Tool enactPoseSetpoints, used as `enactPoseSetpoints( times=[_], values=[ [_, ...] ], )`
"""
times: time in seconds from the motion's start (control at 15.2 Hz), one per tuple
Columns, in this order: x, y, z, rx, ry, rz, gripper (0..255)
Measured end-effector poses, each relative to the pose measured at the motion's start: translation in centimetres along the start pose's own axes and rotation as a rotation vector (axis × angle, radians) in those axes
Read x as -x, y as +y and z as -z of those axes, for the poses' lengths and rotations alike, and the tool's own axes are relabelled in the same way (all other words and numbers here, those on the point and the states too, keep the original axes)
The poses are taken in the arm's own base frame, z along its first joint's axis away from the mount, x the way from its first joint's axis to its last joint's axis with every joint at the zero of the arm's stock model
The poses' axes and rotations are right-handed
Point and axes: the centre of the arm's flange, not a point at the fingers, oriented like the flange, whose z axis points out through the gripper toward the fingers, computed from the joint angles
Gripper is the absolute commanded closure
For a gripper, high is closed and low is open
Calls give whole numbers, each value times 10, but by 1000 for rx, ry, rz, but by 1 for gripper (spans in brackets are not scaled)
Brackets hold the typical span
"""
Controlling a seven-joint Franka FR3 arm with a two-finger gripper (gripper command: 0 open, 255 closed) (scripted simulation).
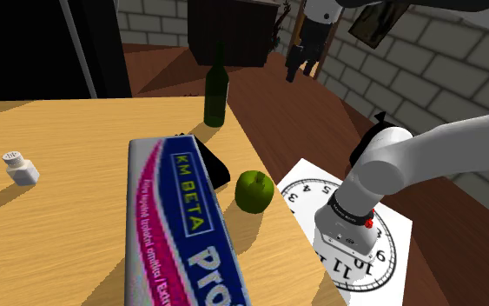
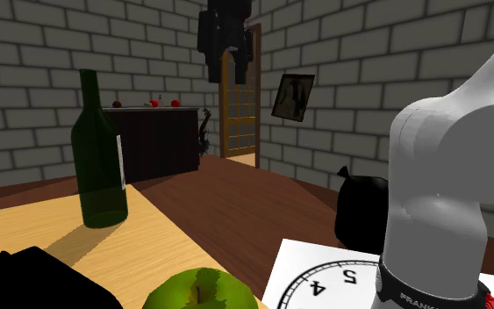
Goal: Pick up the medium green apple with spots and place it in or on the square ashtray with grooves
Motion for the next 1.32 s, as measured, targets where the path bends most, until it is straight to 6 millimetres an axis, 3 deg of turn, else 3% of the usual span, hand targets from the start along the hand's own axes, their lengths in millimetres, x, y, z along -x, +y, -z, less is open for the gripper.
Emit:
enactPoseSetpoints(
  times=[0.13, 0.4, 0.86, 1.32],
  values=[
    [5, -5, -2, 2, 1, -14, 0],
    [33, -38, -16, 14, 8, -127, 0],
    [83, -114, -48, 41, 22, -356, 0],
    [115, -200, -84, 69, 37, -587, 0]
  ],
)
